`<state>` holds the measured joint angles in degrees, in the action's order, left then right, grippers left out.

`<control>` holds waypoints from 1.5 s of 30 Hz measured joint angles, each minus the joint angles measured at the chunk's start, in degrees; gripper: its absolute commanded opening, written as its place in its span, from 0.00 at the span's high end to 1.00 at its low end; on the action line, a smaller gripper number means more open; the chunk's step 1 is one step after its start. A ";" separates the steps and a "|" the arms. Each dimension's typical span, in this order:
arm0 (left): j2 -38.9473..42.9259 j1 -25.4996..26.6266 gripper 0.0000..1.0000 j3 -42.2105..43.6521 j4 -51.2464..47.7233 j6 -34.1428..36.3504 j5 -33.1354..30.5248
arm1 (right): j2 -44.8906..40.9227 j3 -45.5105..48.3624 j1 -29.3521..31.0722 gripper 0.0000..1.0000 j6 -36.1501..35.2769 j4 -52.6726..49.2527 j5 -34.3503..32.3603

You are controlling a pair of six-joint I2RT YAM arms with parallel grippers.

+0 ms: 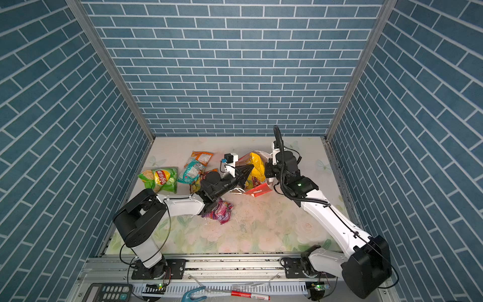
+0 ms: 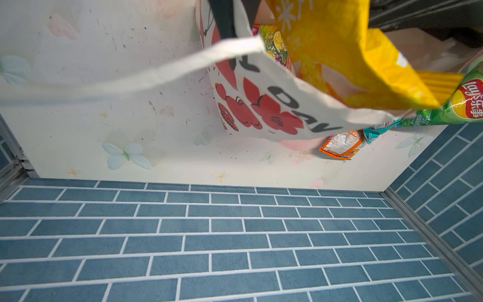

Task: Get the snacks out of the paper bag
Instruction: 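Pull the yellow packet out of the paper bag with the left gripper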

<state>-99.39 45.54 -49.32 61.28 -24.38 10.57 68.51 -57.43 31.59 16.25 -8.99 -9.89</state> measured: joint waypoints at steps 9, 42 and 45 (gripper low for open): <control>0.48 -0.28 1.00 -6.23 -10.03 -0.20 1.31 | -0.02 -0.59 0.42 1.00 -0.70 -0.85 -1.29; 4.09 0.13 1.00 -20.13 -39.76 1.68 -7.45 | -7.08 3.17 0.76 1.00 -3.21 -1.25 2.67; 4.13 0.02 1.00 -19.82 -36.52 1.75 -4.26 | -7.74 3.17 0.76 1.00 -3.19 -1.64 2.58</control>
<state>-95.26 45.56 -69.14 24.75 -22.63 6.31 60.77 -54.26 32.36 13.06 -10.63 -7.31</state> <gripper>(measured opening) 0.044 0.048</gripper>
